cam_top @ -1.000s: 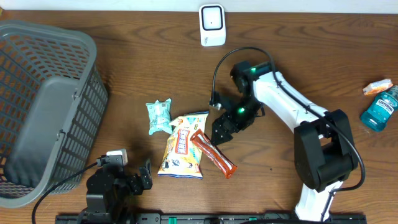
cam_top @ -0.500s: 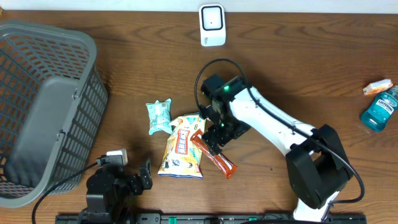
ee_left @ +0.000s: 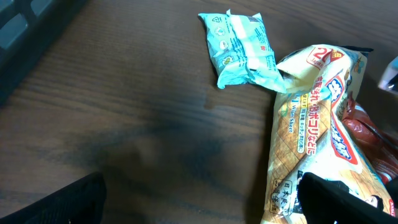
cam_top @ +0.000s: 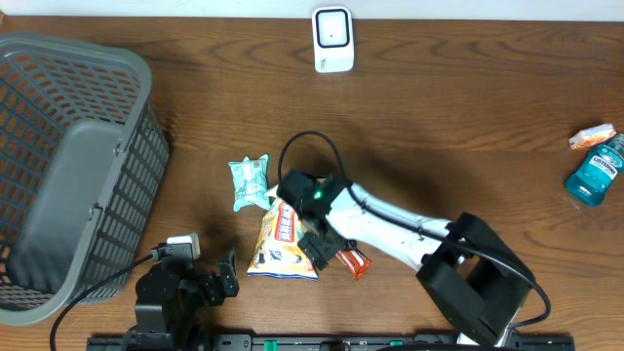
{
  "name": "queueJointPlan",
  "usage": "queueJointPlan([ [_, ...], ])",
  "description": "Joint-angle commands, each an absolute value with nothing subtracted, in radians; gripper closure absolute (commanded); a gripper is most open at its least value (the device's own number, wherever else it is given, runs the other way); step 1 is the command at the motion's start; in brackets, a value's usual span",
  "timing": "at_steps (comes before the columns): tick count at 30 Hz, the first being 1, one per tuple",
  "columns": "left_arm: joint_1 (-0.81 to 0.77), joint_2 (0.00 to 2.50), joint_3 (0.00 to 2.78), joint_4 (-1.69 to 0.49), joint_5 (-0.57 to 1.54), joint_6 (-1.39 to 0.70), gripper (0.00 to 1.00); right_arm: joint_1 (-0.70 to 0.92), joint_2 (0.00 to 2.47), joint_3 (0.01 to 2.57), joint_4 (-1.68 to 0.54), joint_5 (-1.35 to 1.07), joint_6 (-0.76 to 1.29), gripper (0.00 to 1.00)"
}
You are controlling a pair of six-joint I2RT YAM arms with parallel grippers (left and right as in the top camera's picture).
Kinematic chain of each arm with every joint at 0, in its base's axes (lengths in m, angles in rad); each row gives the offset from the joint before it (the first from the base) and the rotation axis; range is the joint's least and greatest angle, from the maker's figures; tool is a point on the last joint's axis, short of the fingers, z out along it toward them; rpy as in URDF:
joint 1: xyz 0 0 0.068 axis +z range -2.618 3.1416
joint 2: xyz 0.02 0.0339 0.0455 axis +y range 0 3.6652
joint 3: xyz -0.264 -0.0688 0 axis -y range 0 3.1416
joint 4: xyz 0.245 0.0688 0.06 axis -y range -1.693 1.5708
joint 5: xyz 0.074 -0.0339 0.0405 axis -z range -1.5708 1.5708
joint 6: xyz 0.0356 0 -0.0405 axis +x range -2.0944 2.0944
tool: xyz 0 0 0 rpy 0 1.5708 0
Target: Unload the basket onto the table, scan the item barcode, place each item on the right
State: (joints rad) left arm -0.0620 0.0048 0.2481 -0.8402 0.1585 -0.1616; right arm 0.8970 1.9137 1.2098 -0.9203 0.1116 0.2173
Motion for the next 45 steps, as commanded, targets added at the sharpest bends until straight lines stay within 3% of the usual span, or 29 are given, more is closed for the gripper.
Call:
queueJointPlan([
  [1, -0.066, 0.005, 0.23, -0.886, 0.164, -0.17, 0.02, 0.899, 1.897, 1.142, -0.871, 0.27, 0.323, 0.05],
  [4, -0.066, 0.005, 0.23, -0.886, 0.164, -0.17, 0.02, 0.899, 1.898, 1.064, -0.781, 0.29, 0.32, 0.23],
  [5, -0.066, 0.005, 0.23, -0.886, 0.164, -0.17, 0.02, 0.899, 1.898, 1.04, -0.751, 0.295, 0.313, 0.38],
  [7, -0.066, 0.005, 0.23, -0.886, 0.164, -0.17, 0.02, 0.899, 1.898, 1.009, -0.733, 0.316, 0.314, 0.91],
  [8, -0.066, 0.005, 0.23, -0.886, 0.164, -0.17, 0.02, 0.899, 1.898, 1.007, -0.739, 0.327, 0.322, 0.99],
  [20, -0.066, 0.005, 0.23, -0.886, 0.164, -0.17, 0.02, 0.898, 1.89, 1.111, -0.841, 0.526, 0.326, 0.99],
  [26, -0.066, 0.005, 0.23, -0.886, 0.164, -0.17, 0.02, 0.899, 1.825, 1.242, -0.855, 0.529, 0.132, 0.99],
  [34, -0.066, 0.005, 0.23, -0.886, 0.164, -0.17, 0.02, 0.912, 1.57, 1.264, -0.781, 0.353, -0.431, 0.99],
  [40, -0.066, 0.005, 0.23, -0.886, 0.164, -0.17, 0.02, 0.909, 1.338, 1.264, -0.797, -0.035, -0.921, 0.99],
  [45, -0.066, 0.005, 0.23, -0.886, 0.164, -0.17, 0.02, 0.909, 1.21, 1.264, -0.785, -0.254, -1.124, 0.99],
])
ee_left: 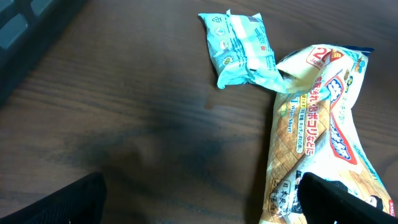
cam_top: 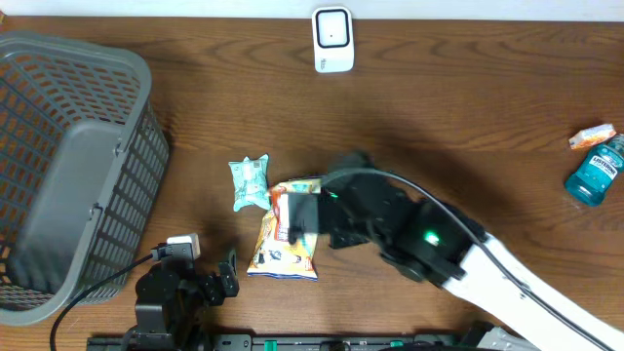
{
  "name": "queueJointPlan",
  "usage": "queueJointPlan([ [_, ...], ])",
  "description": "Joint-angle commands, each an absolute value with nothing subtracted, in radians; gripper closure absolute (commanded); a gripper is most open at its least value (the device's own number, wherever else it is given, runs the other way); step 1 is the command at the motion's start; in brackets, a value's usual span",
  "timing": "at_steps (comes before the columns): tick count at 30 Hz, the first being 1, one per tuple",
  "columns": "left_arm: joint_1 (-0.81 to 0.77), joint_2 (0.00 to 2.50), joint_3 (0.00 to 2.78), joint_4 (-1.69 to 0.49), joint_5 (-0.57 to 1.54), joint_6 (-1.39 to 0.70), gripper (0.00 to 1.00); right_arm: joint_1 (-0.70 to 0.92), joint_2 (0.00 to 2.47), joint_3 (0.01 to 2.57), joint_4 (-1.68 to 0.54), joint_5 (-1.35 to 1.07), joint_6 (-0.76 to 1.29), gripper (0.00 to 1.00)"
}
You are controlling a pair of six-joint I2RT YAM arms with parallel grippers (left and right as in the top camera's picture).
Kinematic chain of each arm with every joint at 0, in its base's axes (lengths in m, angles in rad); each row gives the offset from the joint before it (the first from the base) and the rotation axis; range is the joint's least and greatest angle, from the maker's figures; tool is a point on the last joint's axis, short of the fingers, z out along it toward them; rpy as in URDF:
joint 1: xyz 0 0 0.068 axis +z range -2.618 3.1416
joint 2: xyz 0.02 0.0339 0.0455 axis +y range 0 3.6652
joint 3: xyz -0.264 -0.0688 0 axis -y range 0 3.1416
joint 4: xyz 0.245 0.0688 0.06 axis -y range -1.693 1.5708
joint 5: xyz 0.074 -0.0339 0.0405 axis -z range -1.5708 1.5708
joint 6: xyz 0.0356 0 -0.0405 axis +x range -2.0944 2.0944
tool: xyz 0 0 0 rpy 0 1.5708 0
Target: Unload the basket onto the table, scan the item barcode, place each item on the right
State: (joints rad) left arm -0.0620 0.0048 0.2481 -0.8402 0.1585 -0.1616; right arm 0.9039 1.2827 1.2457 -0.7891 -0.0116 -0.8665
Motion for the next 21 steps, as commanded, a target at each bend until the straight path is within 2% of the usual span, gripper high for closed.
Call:
queueJointPlan([
  [1, -0.066, 0.005, 0.23, -0.886, 0.164, -0.17, 0.02, 0.909, 1.187, 1.264, -0.785, -0.301, -1.147, 0.99],
  [8, -0.066, 0.005, 0.23, -0.886, 0.164, -0.17, 0.02, 0.909, 1.112, 1.264, -0.788, -0.501, -1.187, 0.99],
  [16, -0.066, 0.005, 0.23, -0.886, 0.164, -0.17, 0.02, 0.907, 1.126, 1.264, -0.812, -0.501, -1.185, 0.99],
  [18, -0.066, 0.005, 0.23, -0.886, 0.164, -0.17, 0.02, 0.889, 1.144, 1.264, -0.805, -0.484, -1.15, 0.99],
  [21, -0.066, 0.005, 0.23, -0.886, 0.164, -0.17, 0.02, 0.842, 1.195, 1.264, -0.764, -0.388, -0.958, 0.99],
])
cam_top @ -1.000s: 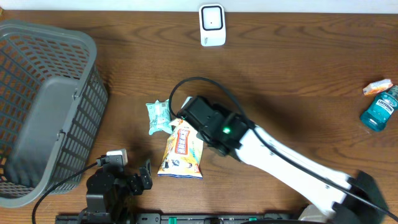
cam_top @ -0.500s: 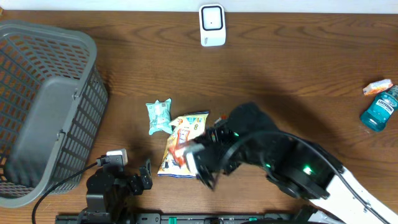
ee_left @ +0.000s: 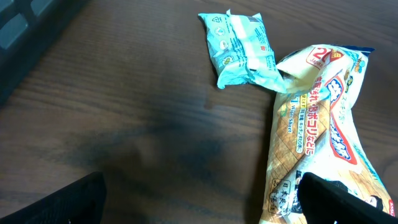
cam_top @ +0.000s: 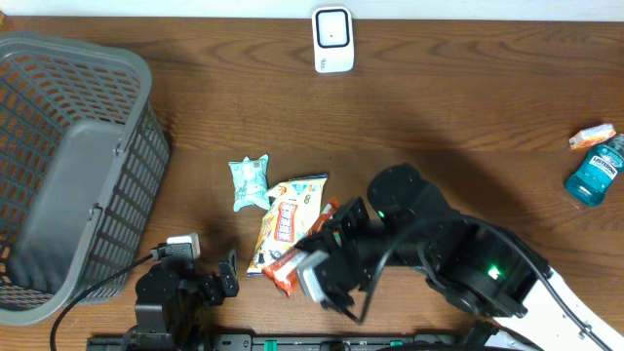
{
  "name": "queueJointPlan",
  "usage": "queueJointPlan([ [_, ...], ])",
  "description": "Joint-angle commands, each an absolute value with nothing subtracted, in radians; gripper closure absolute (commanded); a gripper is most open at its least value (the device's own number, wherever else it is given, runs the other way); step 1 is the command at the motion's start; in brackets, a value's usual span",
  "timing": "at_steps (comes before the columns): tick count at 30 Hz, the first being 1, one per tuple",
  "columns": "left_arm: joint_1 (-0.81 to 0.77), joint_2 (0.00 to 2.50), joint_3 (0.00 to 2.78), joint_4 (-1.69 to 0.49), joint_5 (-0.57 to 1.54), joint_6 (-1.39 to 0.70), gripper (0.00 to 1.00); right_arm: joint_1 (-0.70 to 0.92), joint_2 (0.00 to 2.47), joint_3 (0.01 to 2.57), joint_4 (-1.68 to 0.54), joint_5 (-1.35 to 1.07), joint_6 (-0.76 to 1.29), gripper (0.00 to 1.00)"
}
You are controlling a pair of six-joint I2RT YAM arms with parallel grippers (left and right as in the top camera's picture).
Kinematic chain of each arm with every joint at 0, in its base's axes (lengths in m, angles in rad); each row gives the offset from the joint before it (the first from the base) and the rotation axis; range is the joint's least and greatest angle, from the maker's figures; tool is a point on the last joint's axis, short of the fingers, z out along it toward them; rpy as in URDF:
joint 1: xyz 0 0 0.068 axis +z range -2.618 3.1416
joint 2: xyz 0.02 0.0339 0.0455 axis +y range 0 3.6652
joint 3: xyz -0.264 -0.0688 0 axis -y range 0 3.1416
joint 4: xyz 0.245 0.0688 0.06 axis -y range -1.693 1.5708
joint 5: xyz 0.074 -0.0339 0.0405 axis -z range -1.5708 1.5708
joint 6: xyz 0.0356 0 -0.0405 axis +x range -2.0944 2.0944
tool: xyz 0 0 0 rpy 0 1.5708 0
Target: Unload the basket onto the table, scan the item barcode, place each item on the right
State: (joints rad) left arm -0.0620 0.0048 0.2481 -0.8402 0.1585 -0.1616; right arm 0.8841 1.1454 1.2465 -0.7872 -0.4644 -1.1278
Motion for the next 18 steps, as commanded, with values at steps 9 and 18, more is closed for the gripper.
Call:
queueJointPlan([
  [9, -0.066, 0.005, 0.23, -0.886, 0.164, -0.17, 0.02, 0.727, 1.5, 1.264, -0.717, 0.001, -0.599, 0.99],
  [18, -0.066, 0.005, 0.23, -0.886, 0.164, -0.17, 0.02, 0.811, 1.845, 1.264, -0.645, 0.001, -0.575, 0.99],
])
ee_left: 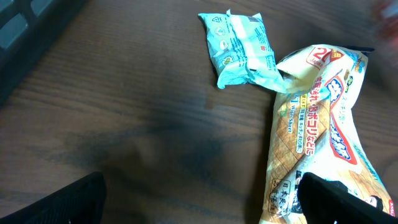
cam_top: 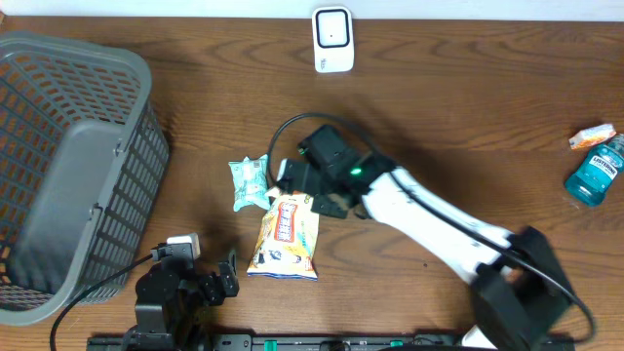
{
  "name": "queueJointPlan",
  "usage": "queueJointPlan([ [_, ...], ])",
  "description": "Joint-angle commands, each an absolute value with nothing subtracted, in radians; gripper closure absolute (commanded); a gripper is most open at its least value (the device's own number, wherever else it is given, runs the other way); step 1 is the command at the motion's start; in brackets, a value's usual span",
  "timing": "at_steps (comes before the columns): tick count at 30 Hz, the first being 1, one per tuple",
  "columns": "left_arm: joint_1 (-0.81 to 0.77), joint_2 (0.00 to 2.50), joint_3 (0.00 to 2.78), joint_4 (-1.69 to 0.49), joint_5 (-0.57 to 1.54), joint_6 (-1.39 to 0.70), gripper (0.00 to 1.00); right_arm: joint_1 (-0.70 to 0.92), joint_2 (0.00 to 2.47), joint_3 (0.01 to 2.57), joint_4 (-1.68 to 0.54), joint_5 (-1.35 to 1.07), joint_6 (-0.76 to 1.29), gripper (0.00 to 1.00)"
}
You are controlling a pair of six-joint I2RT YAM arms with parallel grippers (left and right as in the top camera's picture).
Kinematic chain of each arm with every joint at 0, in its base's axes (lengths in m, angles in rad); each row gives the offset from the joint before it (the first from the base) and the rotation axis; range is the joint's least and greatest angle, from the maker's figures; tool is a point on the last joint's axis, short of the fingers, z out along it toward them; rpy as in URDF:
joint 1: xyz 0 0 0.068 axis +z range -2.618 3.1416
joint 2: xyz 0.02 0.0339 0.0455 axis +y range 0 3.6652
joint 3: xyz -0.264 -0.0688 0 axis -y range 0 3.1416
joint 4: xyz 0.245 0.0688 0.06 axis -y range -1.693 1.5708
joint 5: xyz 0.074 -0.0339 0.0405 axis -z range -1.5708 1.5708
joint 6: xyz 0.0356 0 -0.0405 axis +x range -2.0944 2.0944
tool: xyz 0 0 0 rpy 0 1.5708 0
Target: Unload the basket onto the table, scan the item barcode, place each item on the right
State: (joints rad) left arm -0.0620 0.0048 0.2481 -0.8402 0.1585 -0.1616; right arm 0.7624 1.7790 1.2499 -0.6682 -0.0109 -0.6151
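Observation:
My right arm reaches in from the lower right, and its gripper point(cam_top: 304, 183) sits low over the table just above the top end of the yellow snack packet point(cam_top: 284, 235) point(ee_left: 317, 130), beside the teal packet point(cam_top: 249, 181) point(ee_left: 239, 50). Its fingers are hidden under the wrist. The red-orange bar does not show on the table or in any view. The white barcode scanner point(cam_top: 331, 39) stands at the far edge. My left gripper point(cam_top: 200, 283) rests at the near left, its dark fingertips point(ee_left: 56, 205) wide apart with nothing between them.
A grey mesh basket point(cam_top: 68, 166) fills the left side. At the far right lie a blue mouthwash bottle point(cam_top: 595, 175) and a small orange box point(cam_top: 592, 136). A black cable loops over the right wrist.
The right arm was raised close to the camera with the red-orange bar in its gripper. It is now low over the table by the packets, and the bar is out of sight. The left arm has not moved.
The right gripper was first down at the red-orange bar beside the yellow packet. Then the arm was raised over the packets, and then higher with the bar in its fingers. Now it is low near the teal packet. The left gripper stayed open and still throughout.

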Motion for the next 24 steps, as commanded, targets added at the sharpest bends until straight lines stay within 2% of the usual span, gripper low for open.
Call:
queueJointPlan([
  [1, -0.066, 0.005, 0.23, -0.886, 0.164, -0.17, 0.02, 0.82, 1.873, 1.264, -0.634, 0.001, -0.572, 0.99],
  [2, -0.066, 0.005, 0.23, -0.886, 0.164, -0.17, 0.02, 0.824, 1.89, 1.264, -0.63, 0.001, -0.569, 0.99],
  [4, -0.066, 0.005, 0.23, -0.886, 0.164, -0.17, 0.02, 0.826, 1.911, 1.264, -0.627, 0.002, -0.548, 0.79],
  [5, -0.066, 0.005, 0.23, -0.886, 0.164, -0.17, 0.02, 0.826, 1.913, 1.264, -0.627, 0.004, -0.535, 0.54],
  [6, -0.066, 0.005, 0.23, -0.886, 0.164, -0.17, 0.02, 0.826, 1.91, 1.266, -0.624, 0.013, -0.515, 0.42],
  [9, -0.066, 0.005, 0.23, -0.886, 0.164, -0.17, 0.02, 0.826, 1.873, 1.303, -0.638, 0.032, -0.437, 0.35],
  [13, -0.066, 0.005, 0.23, -0.886, 0.164, -0.17, 0.02, 0.824, 1.762, 1.377, -0.7, 0.032, -0.356, 0.19],
  [14, -0.066, 0.005, 0.23, -0.886, 0.164, -0.17, 0.02, 0.823, 1.723, 1.39, -0.716, 0.031, -0.341, 0.02],
  [20, -0.066, 0.005, 0.23, -0.886, 0.164, -0.17, 0.02, 0.779, 1.541, 1.395, -0.784, 0.019, -0.212, 0.01],
  [24, -0.066, 0.005, 0.23, -0.886, 0.164, -0.17, 0.02, 0.71, 1.507, 1.393, -0.913, -0.12, -0.21, 0.01],
])
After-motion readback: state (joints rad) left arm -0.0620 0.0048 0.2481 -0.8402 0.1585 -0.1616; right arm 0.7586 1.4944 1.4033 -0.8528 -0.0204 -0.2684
